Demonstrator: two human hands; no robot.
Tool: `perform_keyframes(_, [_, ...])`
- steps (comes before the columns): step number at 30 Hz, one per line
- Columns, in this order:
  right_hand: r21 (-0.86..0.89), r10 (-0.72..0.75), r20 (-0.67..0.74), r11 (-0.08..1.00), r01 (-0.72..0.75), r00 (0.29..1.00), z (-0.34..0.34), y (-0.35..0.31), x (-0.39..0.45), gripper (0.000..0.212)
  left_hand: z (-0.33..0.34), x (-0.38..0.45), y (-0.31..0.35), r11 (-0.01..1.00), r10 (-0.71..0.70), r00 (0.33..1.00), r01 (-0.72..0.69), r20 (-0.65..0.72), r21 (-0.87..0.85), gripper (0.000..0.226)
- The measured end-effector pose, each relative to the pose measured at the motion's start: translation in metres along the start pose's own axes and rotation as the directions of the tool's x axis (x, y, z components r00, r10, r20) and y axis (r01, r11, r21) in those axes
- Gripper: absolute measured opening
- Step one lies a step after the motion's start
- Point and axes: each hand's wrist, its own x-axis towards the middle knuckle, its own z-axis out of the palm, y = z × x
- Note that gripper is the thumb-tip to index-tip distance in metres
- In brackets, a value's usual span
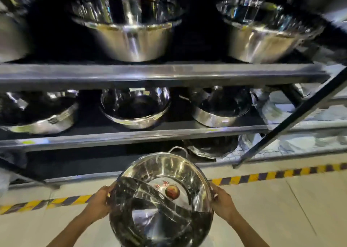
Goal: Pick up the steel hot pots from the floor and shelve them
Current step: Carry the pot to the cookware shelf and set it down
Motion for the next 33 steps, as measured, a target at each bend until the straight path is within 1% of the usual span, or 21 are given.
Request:
perform_keyframes(2, [0.005,-0.045,0.002,0.999,0.045,0.999,0.032,0.021,0.036,0.054,0.019,0.036,-0.027,0.997,0.050,0.999,-0.051,0.011,0.054,0.049])
perform_keyframes(4, [-0.009,-0.107,-0.007,0.994,0.107,0.994,0.060,0.041,0.073,0.060,0.036,0.068,-0.051,0.994,0.078,0.997,-0.079,0.011,0.073,0.043])
perform_keyframes(5, [-0.017,-0.142,-0.020,0.990,0.142,0.990,0.072,0.050,0.091,0.062,0.044,0.084,-0.065,0.992,0.102,0.995,-0.103,0.009,0.072,0.048])
perform_keyframes(6, [-0.033,-0.165,-0.035,0.986,0.164,0.986,0.085,0.059,0.110,0.063,0.051,0.103,-0.082,0.985,0.165,0.986,-0.164,-0.007,0.056,0.064])
perform_keyframes(7, [-0.049,-0.183,-0.056,0.982,0.181,0.981,0.092,0.064,0.126,0.063,0.054,0.118,-0.089,0.979,0.199,0.980,-0.198,-0.018,0.049,0.067])
perform_keyframes(8, [-0.043,-0.205,-0.074,0.978,0.202,0.976,0.098,0.069,0.140,0.062,0.059,0.133,-0.097,0.971,0.231,0.972,-0.227,-0.051,0.072,0.060])
perform_keyframes(9, [-0.029,-0.246,-0.094,0.969,0.244,0.965,0.108,0.076,0.154,0.060,0.066,0.146,-0.106,0.971,0.224,0.969,-0.213,-0.105,0.107,0.054])
perform_keyframes(10, [-0.032,-0.293,-0.112,0.956,0.291,0.950,0.115,0.080,0.168,0.059,0.073,0.163,-0.117,0.973,0.207,0.965,-0.186,-0.163,0.137,0.056])
perform_keyframes(11, [-0.047,-0.336,-0.121,0.942,0.333,0.934,0.121,0.085,0.184,0.059,0.078,0.179,-0.126,0.975,0.184,0.965,-0.155,-0.188,0.159,0.061])
perform_keyframes(13, [-0.030,-0.390,-0.121,0.920,0.390,0.913,0.130,0.096,0.219,0.061,0.087,0.206,-0.142,0.976,0.190,0.964,-0.164,-0.188,0.144,0.066])
perform_keyframes(16, [0.006,-0.394,-0.152,0.917,0.399,0.906,0.138,0.111,0.255,0.076,0.098,0.231,-0.156,0.964,0.267,0.946,-0.260,-0.185,0.061,0.069])
perform_keyframes(18, [0.055,-0.378,-0.122,0.921,0.387,0.918,0.137,0.110,0.262,0.084,0.100,0.238,-0.158,0.968,0.236,0.949,-0.248,-0.207,-0.034,0.072])
perform_keyframes(20, [0.112,-0.350,-0.090,0.927,0.359,0.932,0.134,0.106,0.257,0.088,0.098,0.237,-0.157,0.977,0.180,0.959,-0.201,-0.218,-0.077,0.076])
perform_keyframes(24, [0.168,-0.294,-0.059,0.939,0.300,0.954,0.129,0.097,0.249,0.087,0.088,0.241,-0.151,0.981,0.139,0.972,-0.161,-0.189,-0.110,0.073])
perform_keyframes(26, [0.162,-0.279,-0.066,0.944,0.286,0.958,0.129,0.091,0.254,0.084,0.082,0.256,-0.148,0.985,0.133,0.968,-0.153,-0.213,-0.081,0.071])
perform_keyframes(28, [0.127,-0.289,-0.077,0.947,0.297,0.954,0.131,0.080,0.264,0.081,0.075,0.272,-0.143,0.980,0.149,0.958,-0.176,-0.244,-0.094,0.066])
perform_keyframes(31, [0.111,-0.282,-0.107,0.950,0.293,0.954,0.134,0.059,0.286,0.080,0.063,0.297,-0.135,0.965,0.177,0.939,-0.224,-0.296,-0.134,0.042])
perform_keyframes(32, [0.110,-0.274,-0.122,0.951,0.288,0.954,0.135,0.053,0.295,0.080,0.059,0.304,-0.132,0.962,0.176,0.932,-0.231,-0.316,-0.146,0.043])
perform_keyframes(33, [0.114,-0.268,-0.130,0.952,0.283,0.955,0.136,0.046,0.305,0.079,0.056,0.312,-0.131,0.961,0.169,0.928,-0.230,-0.331,-0.153,0.049])
